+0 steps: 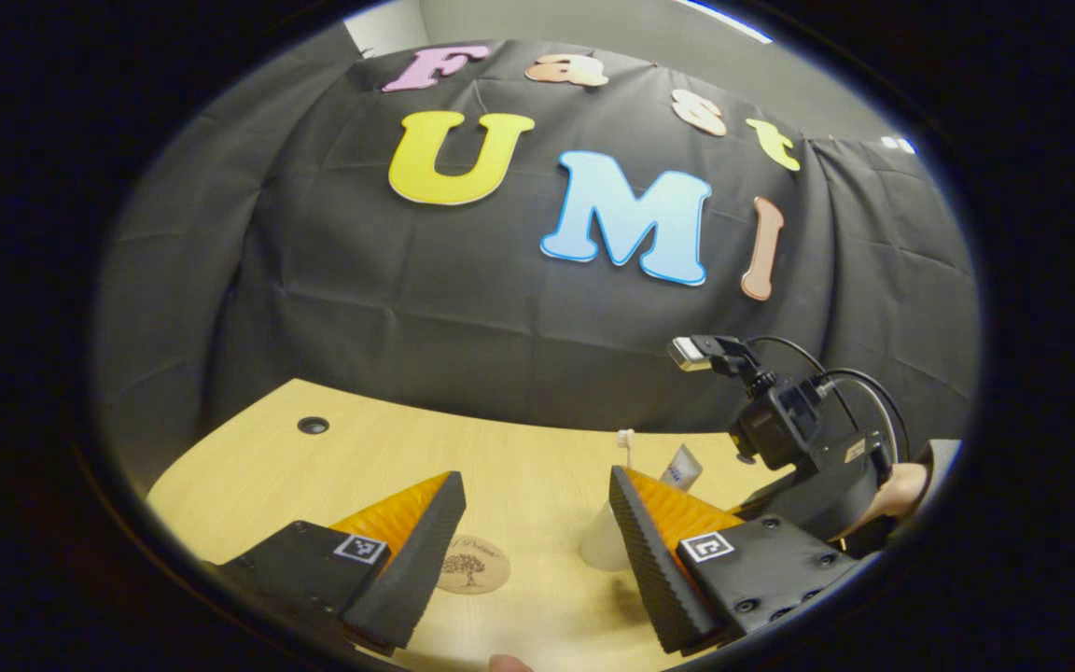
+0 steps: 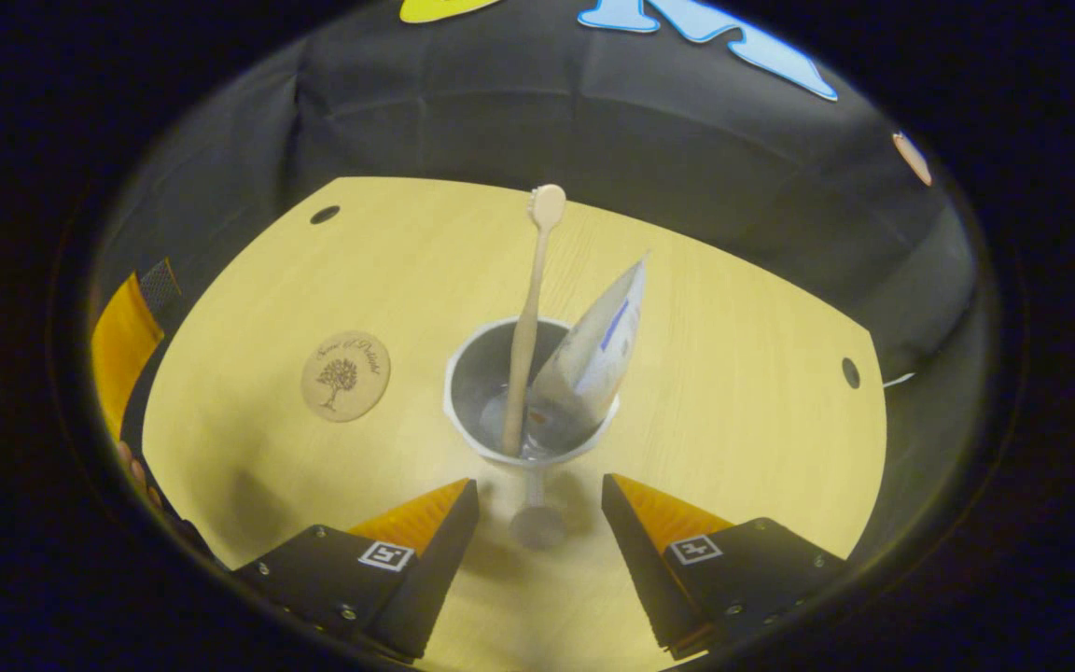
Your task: Put the toothbrush and toothpaste on the desktop into the cup, then pick up the cup and place it on the coaster on the desktop.
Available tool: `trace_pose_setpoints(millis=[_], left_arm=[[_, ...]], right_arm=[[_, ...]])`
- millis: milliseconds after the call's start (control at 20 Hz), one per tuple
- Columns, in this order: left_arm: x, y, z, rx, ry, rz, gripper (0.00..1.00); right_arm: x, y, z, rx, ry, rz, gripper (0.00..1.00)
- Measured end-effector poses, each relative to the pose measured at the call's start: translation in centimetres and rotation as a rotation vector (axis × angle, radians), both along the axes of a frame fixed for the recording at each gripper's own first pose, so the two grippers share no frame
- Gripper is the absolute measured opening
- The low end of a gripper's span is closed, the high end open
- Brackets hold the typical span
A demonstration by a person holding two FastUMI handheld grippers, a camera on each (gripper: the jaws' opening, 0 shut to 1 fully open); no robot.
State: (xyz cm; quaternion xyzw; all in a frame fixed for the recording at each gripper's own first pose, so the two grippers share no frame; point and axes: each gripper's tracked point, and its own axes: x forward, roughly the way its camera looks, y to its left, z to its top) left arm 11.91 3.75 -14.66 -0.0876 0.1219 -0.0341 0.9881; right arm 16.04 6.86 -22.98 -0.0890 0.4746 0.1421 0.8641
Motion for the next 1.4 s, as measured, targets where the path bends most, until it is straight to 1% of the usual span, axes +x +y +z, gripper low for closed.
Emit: trace_pose_setpoints(millis=[50, 350, 400, 500, 550, 600, 650, 700, 750, 850, 900, 950, 1200, 1250, 1300, 1400], left_arm=[[-0.1, 0.3, -0.3, -0.004, 0.013, 0.002, 0.98], [-0.7, 2.1, -2.0, -0.023, 0.059, 0.017, 0.98], [-0.7, 2.4, -2.1, -0.023, 0.063, 0.021, 0.98], [-0.9, 2.9, -2.3, -0.023, 0.07, 0.028, 0.98], [-0.9, 3.1, -2.4, -0.024, 0.072, 0.031, 0.98], [-0.8, 3.2, -2.6, -0.025, 0.075, 0.034, 0.98], [-0.8, 3.4, -2.7, -0.024, 0.079, 0.037, 0.98], [-0.7, 3.5, -2.8, -0.025, 0.08, 0.039, 0.98], [-0.7, 3.6, -2.8, -0.025, 0.081, 0.04, 0.98], [-0.6, 3.6, -3.0, -0.027, 0.085, 0.042, 0.98], [-0.6, 3.6, -3.1, -0.029, 0.089, 0.042, 0.98], [-0.6, 3.5, -3.2, -0.03, 0.093, 0.042, 0.98], [-0.7, 3.4, -3.4, -0.037, 0.101, 0.048, 0.98], [-0.8, 3.5, -3.5, -0.038, 0.102, 0.052, 0.98], [-0.8, 3.7, -3.5, -0.038, 0.103, 0.056, 0.98], [-1.1, 3.9, -3.5, -0.042, 0.108, 0.064, 0.98]], right_arm=[[0.2, 0.2, -0.3, -0.004, 0.018, 0.001, 0.84], [1.0, 0.9, -2.0, -0.048, 0.117, 0.006, 0.84], [1.2, 0.8, -2.2, -0.055, 0.128, 0.003, 0.82], [1.4, 0.9, -2.8, -0.058, 0.15, -0.007, 0.81], [1.2, 1.1, -2.9, -0.048, 0.168, -0.01, 0.76], [1.2, 1.0, -3.1, -0.048, 0.185, -0.018, 0.76], [1.0, 1.1, -3.5, -0.037, 0.207, -0.02, 0.71], [0.8, 0.9, -3.2, -0.036, 0.219, -0.029, 0.71], [0.9, 1.1, -3.6, -0.023, 0.231, -0.041, 0.53], [0.8, 1.0, -3.4, -0.015, 0.241, -0.046, 0.52], [0.8, 0.8, -3.7, -0.016, 0.241, -0.059, 0.45], [0.9, 0.9, -3.7, -0.011, 0.245, -0.068, 0.25], [0.9, 0.8, -3.6, -0.032, 0.213, -0.031, 0.24], [1.1, 0.8, -3.4, -0.037, 0.195, -0.03, 0.24], [1.1, 0.8, -3.3, -0.041, 0.186, -0.026, 0.22], [1.2, 1.3, -3.1, -0.03, 0.172, -0.024, 0.22]])
